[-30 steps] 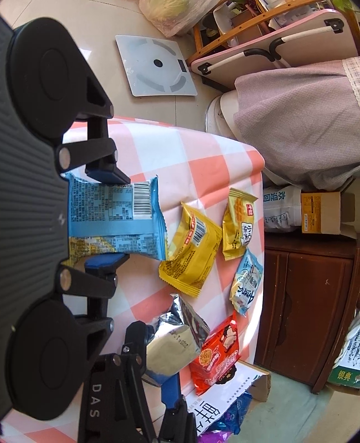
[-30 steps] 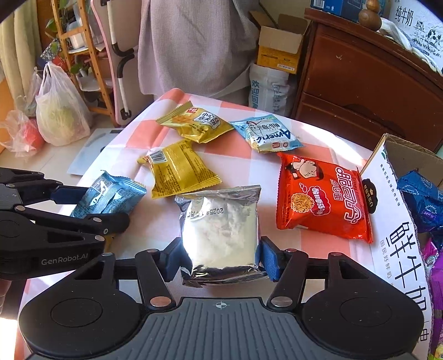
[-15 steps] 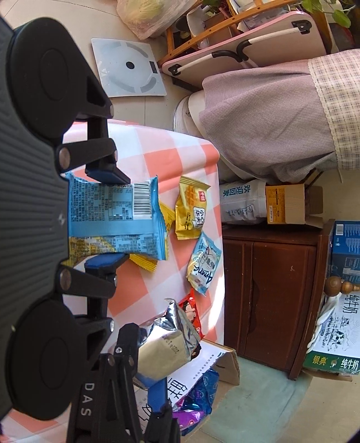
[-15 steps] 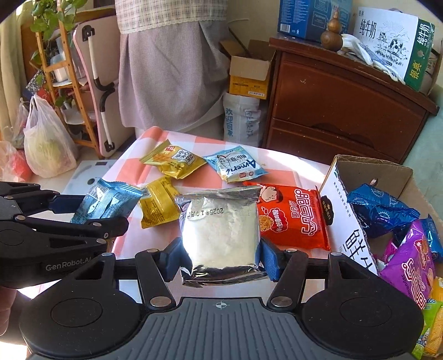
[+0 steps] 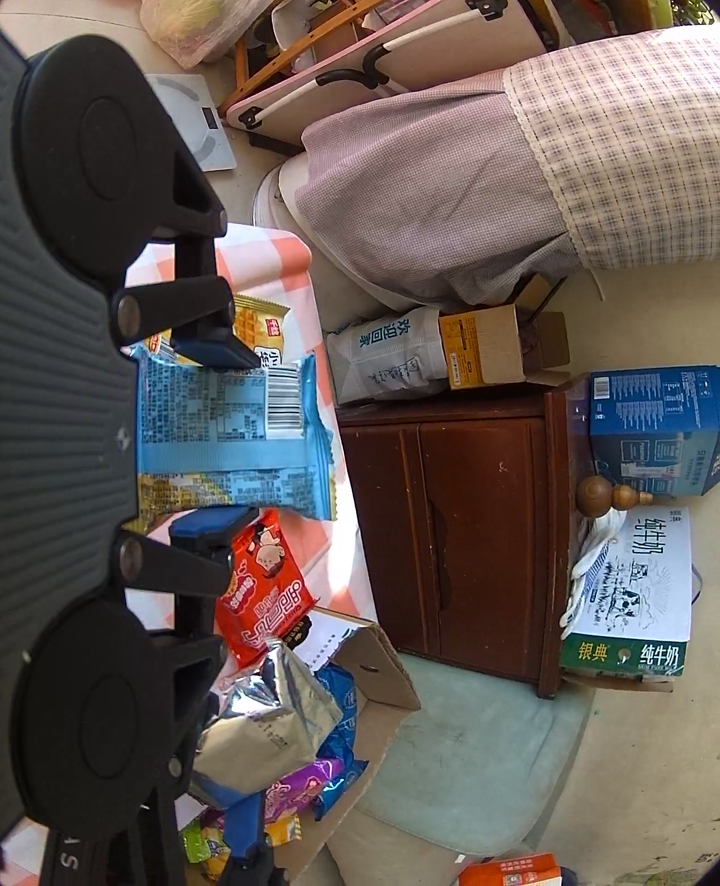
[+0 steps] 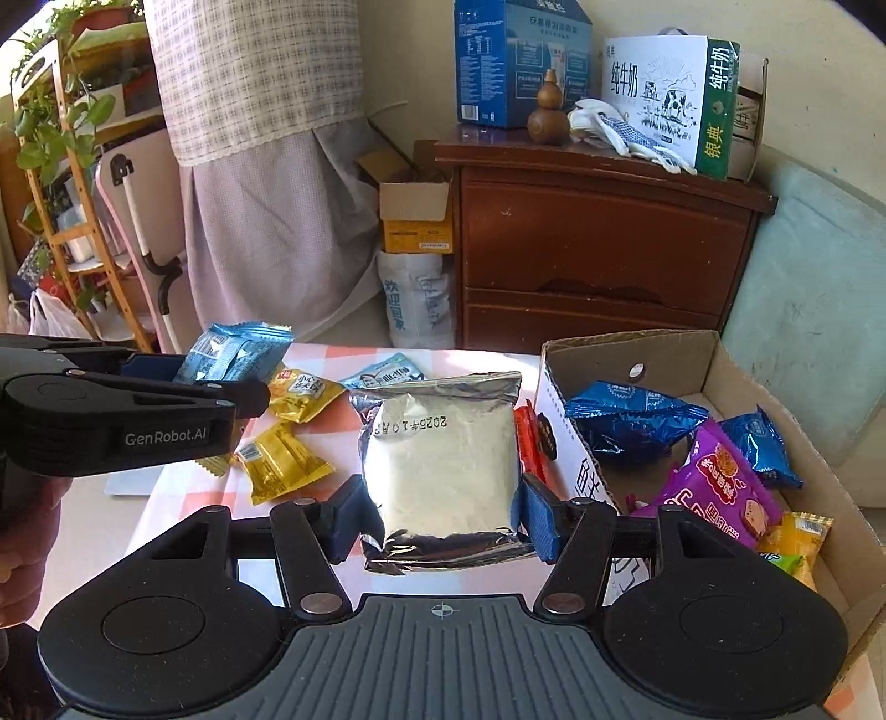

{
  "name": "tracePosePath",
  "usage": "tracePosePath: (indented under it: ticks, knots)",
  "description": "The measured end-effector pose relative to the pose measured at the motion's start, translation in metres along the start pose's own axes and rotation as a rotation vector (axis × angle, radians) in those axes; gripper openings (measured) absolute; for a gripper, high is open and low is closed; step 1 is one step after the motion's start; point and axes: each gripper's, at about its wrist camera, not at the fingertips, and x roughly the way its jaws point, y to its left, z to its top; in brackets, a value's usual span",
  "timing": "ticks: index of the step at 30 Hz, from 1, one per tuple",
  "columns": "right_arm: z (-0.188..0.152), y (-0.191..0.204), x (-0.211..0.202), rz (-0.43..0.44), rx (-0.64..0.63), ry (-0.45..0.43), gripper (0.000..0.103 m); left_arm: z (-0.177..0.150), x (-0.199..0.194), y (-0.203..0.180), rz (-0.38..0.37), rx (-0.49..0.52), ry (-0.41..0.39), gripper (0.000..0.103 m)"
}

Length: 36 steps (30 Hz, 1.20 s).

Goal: Organize snacks
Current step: 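Carry the silver and light blue bags over the cardboard box, then lower both bags into the box and open both tools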

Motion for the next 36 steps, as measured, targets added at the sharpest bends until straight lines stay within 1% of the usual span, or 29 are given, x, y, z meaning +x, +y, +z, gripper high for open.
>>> tracePosePath:
  ticks: [5, 10, 16, 20, 25, 31, 36]
  knots:
    - [-0.001, -0.014, -0.005, -0.037, 0.02, -0.007, 0.058, 0.009, 0.012, -0.02, -0.022, 0.027, -0.003, 0.049]
    - [-0.004, -0.034, -0.014, -0.074, 0.047, -0.018, 0.058, 0.022, 0.022, -0.041, -0.042, 0.07, -0.034, 0.049]
    - [-0.01, -0.058, -0.021, -0.142, 0.084, -0.014, 0.058, 0.033, 0.034, -0.066, -0.106, 0.12, -0.046, 0.049]
    - [-0.01, -0.081, -0.028, -0.211, 0.164, -0.028, 0.058, 0.038, 0.04, -0.088, -0.165, 0.139, -0.051, 0.049]
    - [-0.012, -0.104, -0.035, -0.274, 0.241, -0.036, 0.058, 0.042, 0.043, -0.114, -0.238, 0.162, -0.055, 0.049]
    - [-0.017, -0.122, -0.04, -0.312, 0.27, -0.026, 0.058, 0.045, 0.049, -0.145, -0.301, 0.185, -0.056, 0.049]
    - [-0.022, -0.132, -0.04, -0.347, 0.294, -0.003, 0.058, 0.044, 0.057, -0.165, -0.345, 0.185, -0.046, 0.049]
